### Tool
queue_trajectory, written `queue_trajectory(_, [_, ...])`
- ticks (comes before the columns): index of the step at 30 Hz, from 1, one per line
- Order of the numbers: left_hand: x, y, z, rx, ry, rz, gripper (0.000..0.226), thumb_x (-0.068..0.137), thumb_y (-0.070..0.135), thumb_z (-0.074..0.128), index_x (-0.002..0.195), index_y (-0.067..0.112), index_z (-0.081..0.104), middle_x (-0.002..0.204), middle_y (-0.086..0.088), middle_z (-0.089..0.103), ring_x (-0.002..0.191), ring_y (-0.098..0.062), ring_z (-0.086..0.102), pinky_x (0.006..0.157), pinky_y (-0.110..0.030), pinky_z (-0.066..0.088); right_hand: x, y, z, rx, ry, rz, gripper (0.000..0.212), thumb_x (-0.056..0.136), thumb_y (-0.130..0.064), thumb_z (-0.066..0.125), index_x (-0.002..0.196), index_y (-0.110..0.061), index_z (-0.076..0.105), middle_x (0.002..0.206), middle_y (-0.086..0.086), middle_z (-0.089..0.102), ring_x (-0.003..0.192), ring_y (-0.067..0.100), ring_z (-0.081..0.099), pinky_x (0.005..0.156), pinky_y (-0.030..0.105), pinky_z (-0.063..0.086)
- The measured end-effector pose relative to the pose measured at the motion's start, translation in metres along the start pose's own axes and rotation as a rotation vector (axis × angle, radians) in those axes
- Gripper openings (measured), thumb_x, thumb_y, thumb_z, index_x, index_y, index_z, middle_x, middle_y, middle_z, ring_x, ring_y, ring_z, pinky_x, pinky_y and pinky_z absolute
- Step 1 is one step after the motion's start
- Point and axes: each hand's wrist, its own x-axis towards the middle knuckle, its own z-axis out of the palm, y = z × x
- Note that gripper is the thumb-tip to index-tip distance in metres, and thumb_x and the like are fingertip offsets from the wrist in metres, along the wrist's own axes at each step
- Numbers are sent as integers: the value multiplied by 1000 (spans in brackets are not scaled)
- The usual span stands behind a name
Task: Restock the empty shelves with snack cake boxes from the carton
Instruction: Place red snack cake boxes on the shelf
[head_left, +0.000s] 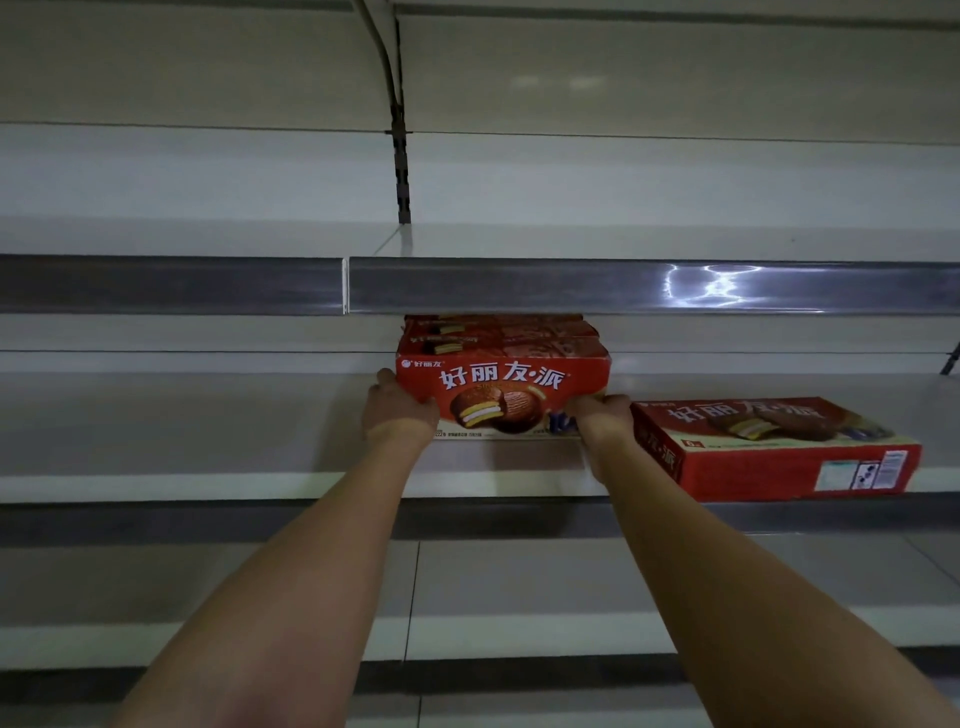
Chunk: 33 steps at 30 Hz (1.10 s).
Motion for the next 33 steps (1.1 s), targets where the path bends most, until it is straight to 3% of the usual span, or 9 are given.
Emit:
queue_trajectory(7, [-9, -4, 4, -238, 17, -100, 43, 88, 20, 58, 128, 9, 46, 128, -14, 48, 108, -33, 55, 92, -41, 47, -8, -2, 4, -81, -14, 20, 11, 92, -20, 58, 99, -13, 51, 83, 2, 56, 69, 12, 51, 76, 31, 41])
queue_trajectory(10, [-20, -2, 8, -396, 137, -214, 41, 93, 19, 55, 129, 7, 41, 130, -19, 48, 106, -34, 58, 88, -41, 50, -21, -11, 7, -125, 16, 62, 24, 95, -24, 53, 113, -13, 40, 81, 2, 45, 71, 13, 47, 77, 31, 39])
queue_trajectory(13, [-44, 10, 15, -447, 245, -220, 39, 95, 22, 55, 125, 2, 39, 122, -21, 55, 102, -33, 60, 76, -34, 44, -28, -18, -4, -42, 70, 52, 29, 93, -16, 53, 116, -13, 35, 85, 6, 48, 87, 21, 56, 88, 39, 51])
queue_trajectory(15, [-63, 25, 26, -374, 158, -159, 31, 96, 28, 53, 117, 5, 50, 110, -15, 63, 92, -28, 61, 72, -34, 44, -32, -24, -20, -61, 157, -63, 24, 93, -16, 54, 113, -14, 41, 87, 4, 53, 82, 20, 59, 83, 39, 52])
queue_trajectory(19, [-96, 60, 58, -320, -171, -6, 17, 97, 28, 50, 107, 17, 58, 100, -4, 60, 98, -26, 59, 89, -39, 49, -25, -37, -83, -219, 492, -264, 17, 94, -20, 54, 110, -13, 54, 92, 2, 58, 90, 22, 57, 81, 38, 48])
queue_trajectory(22, [-113, 81, 82, -326, -354, 69, 26, 97, 33, 48, 110, 14, 61, 108, -13, 64, 102, -33, 60, 94, -45, 50, -7, -33, -140, -322, 714, -217, 30, 92, -21, 54, 120, -11, 51, 116, 11, 56, 110, 29, 54, 94, 46, 45])
queue_trajectory(24, [-123, 93, 95, -309, -435, 75, 42, 99, 40, 43, 127, 11, 54, 128, -14, 57, 119, -33, 53, 102, -44, 43, 5, -27, -176, -384, 795, -131, 41, 94, -20, 49, 132, -6, 43, 133, 18, 48, 122, 34, 45, 101, 47, 40])
queue_trajectory(27, [-134, 105, 107, -371, -535, -18, 63, 98, 52, 34, 144, 10, 34, 147, -10, 40, 133, -30, 40, 109, -43, 36, 23, -15, -216, -358, 758, 22, 54, 96, -27, 43, 143, -5, 29, 146, 16, 35, 128, 34, 36, 105, 47, 35])
queue_trajectory(33, [-148, 125, 116, -455, -672, -135, 61, 94, 61, 35, 123, 9, 52, 123, -10, 61, 115, -26, 56, 104, -41, 41, 29, -10, -246, -240, 486, 134, 59, 91, -50, 48, 131, -8, 37, 119, 21, 56, 104, 35, 57, 87, 44, 50])
